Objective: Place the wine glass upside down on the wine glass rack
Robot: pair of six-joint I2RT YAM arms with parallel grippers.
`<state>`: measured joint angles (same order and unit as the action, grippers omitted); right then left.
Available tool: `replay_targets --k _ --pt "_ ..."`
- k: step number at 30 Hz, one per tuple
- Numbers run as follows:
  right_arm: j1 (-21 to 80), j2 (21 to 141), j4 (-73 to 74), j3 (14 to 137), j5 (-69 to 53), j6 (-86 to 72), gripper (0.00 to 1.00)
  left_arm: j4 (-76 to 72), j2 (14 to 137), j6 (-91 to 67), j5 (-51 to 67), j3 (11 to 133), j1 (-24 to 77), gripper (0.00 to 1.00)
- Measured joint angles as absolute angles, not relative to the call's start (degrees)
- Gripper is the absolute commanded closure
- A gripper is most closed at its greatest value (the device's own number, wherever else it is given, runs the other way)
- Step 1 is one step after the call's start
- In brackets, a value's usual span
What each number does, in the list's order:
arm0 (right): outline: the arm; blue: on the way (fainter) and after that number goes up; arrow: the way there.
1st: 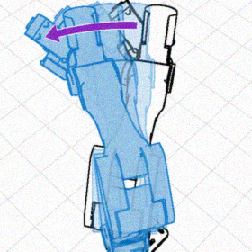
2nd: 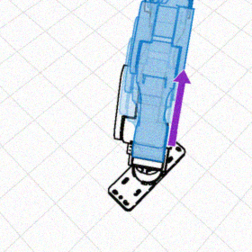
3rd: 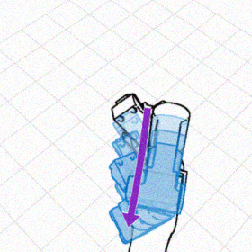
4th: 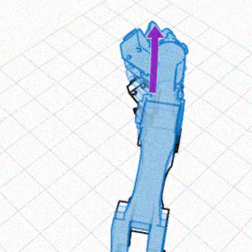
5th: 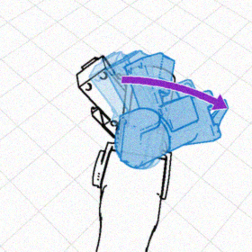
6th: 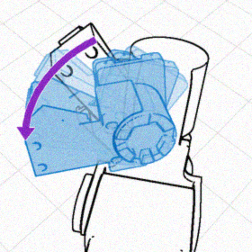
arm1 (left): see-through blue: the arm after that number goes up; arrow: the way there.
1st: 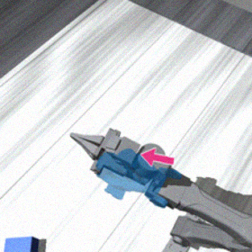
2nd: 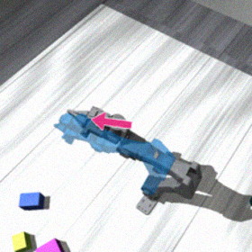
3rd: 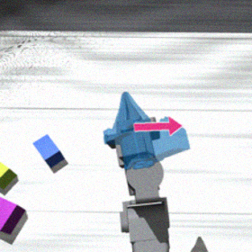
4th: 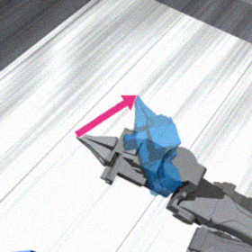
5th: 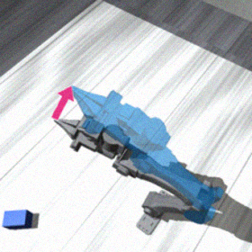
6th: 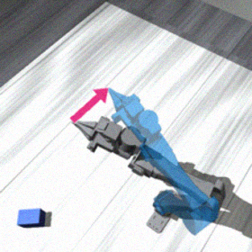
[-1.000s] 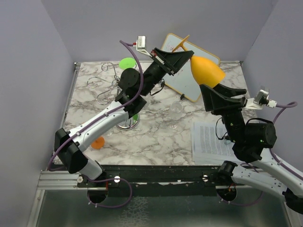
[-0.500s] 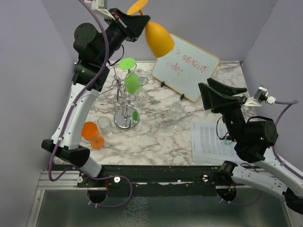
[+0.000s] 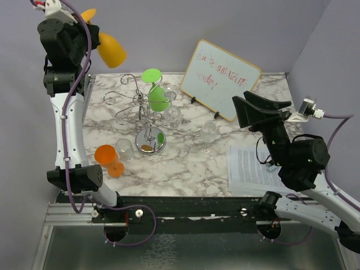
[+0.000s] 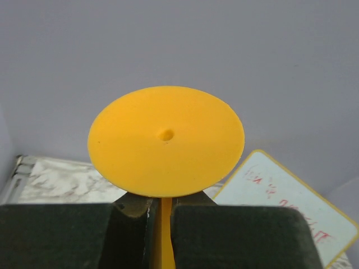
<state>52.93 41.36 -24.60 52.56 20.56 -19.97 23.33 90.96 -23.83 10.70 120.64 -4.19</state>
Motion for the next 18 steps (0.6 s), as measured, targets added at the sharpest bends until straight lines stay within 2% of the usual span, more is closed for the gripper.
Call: replay_targets --k 5,11,18 --pt "52.93 41.71 -23.53 52.56 20.84 -19.94 0.26 24.16 88.84 -17.47 9.56 113.47 -8.19 1.00" --pt "52.93 44.71 -16.62 57.21 22.35 -20.99 0.27 22.48 82.35 -6.33 11.75 98.67 -10.28 1.00" --pt "52.95 47.66 -10.70 59.59 23.40 -23.22 0.27 11.92 76.88 -2.07 29.52 82.19 -18.15 1.00"
